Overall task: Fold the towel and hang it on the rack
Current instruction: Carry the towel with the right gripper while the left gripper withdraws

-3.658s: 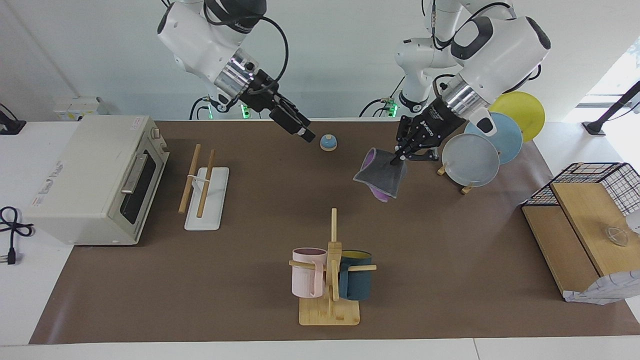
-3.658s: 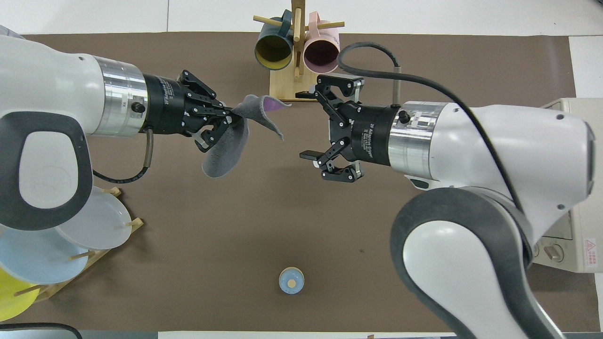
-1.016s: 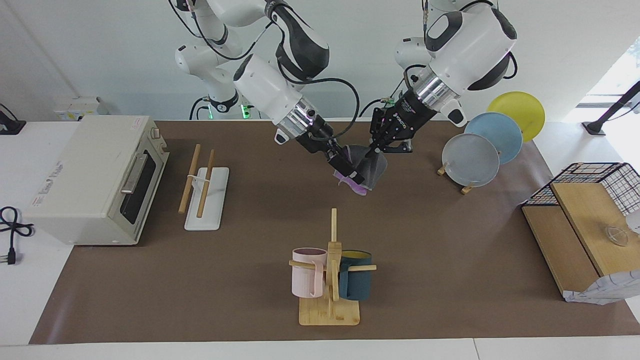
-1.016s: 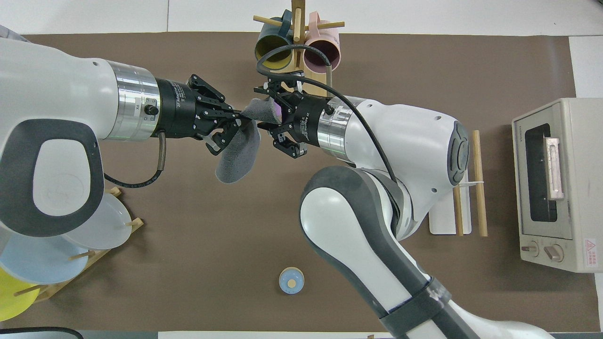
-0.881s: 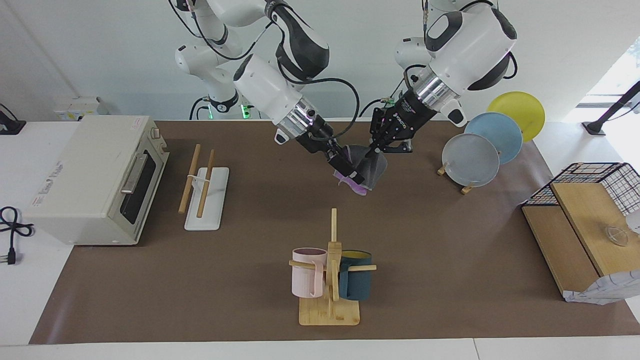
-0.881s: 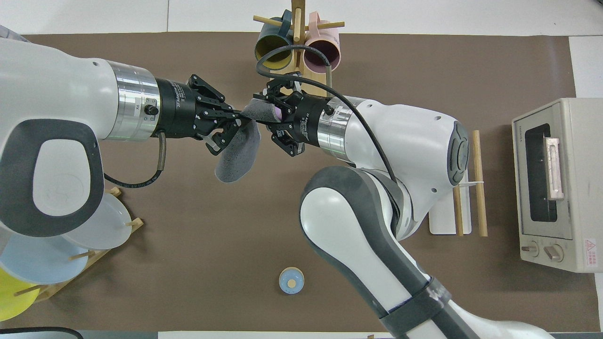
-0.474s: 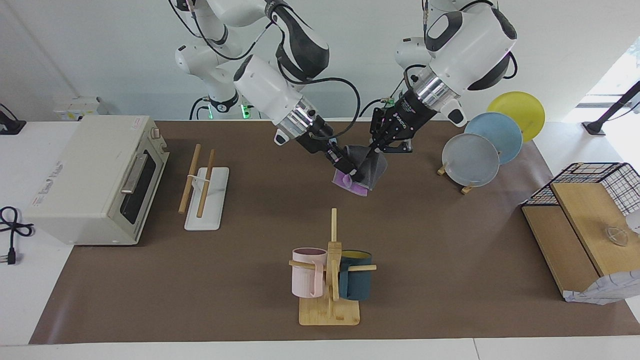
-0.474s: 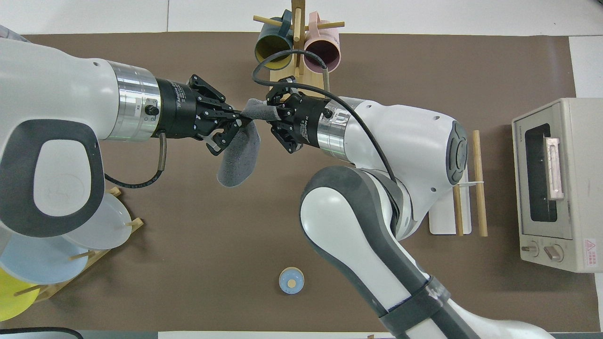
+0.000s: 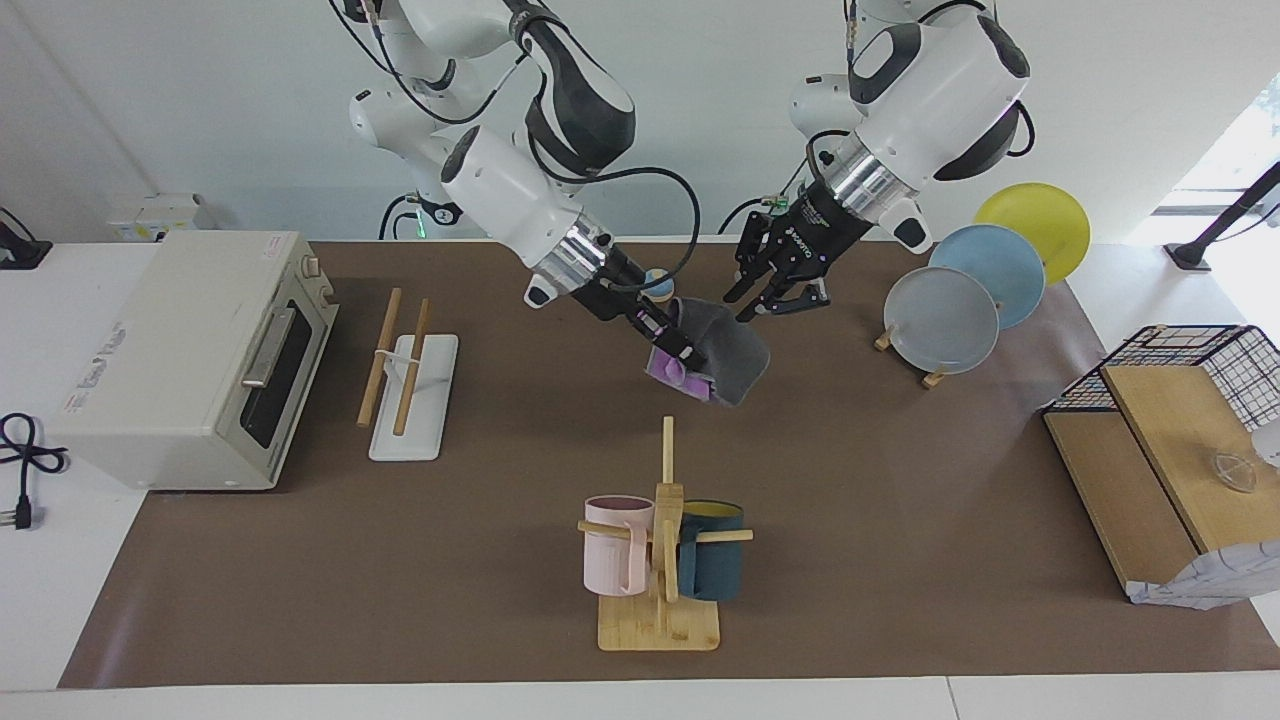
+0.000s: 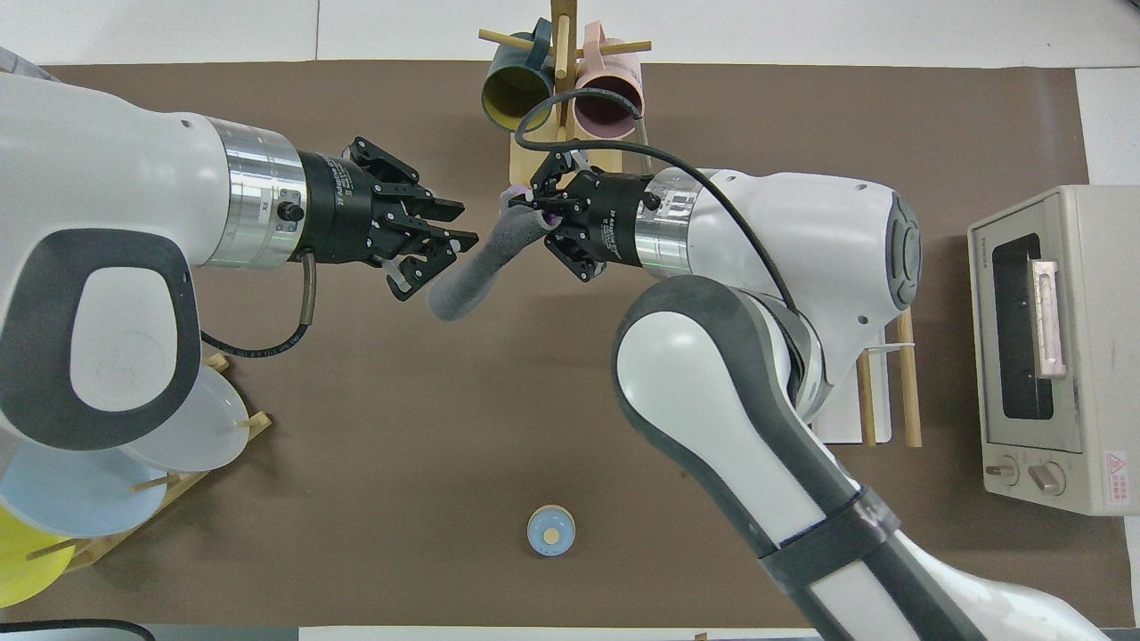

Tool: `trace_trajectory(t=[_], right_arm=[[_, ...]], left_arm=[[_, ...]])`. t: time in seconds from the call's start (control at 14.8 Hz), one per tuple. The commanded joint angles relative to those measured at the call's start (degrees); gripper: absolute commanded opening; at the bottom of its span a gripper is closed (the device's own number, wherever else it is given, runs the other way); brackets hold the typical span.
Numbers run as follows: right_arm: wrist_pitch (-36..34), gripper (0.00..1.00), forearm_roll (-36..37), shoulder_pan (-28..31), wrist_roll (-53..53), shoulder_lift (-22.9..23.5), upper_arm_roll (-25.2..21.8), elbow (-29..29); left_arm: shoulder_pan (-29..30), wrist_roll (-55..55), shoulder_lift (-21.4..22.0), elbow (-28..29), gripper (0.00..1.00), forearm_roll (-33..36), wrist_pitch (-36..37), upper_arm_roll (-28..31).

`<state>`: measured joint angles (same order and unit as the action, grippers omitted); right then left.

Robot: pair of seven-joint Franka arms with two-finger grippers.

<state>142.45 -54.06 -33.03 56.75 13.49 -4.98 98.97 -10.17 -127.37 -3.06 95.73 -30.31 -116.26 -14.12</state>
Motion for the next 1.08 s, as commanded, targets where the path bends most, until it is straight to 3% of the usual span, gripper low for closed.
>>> trace_trajectory(t=[0.0,0.27,0.54,0.68,1.02], right_arm=[[-1.9,0.00,3.7,0.8,-4.4,-0.7,0.2,0.3],[-14.5,0.00,21.9,2.9,-16.6,-2.1,0.0,0.5],[-22.4,0.00,26.3,9.5,-20.3,-5.3,0.0,3.3],[-25.9,0.00,30.7,13.0,-25.3,-8.3,0.0,6.0],[-30.1,0.00,31.4,22.9,-35.9,-13.6,0.1,14.7]], left_arm=[[-0.6,-0.5,2.4,2.4,1.00,1.7,-0.8,0.5],[0.0,6.1,3.6,5.3,1.00,5.2,-0.9,0.5],[4.3,25.8,6.2,10.7,1.00,5.4,-0.9,1.0],[7.8,34.9,6.8,11.3,1.00,5.4,-0.6,1.0],[13.9,55.9,6.8,11.6,1.00,7.1,1.1,1.0]])
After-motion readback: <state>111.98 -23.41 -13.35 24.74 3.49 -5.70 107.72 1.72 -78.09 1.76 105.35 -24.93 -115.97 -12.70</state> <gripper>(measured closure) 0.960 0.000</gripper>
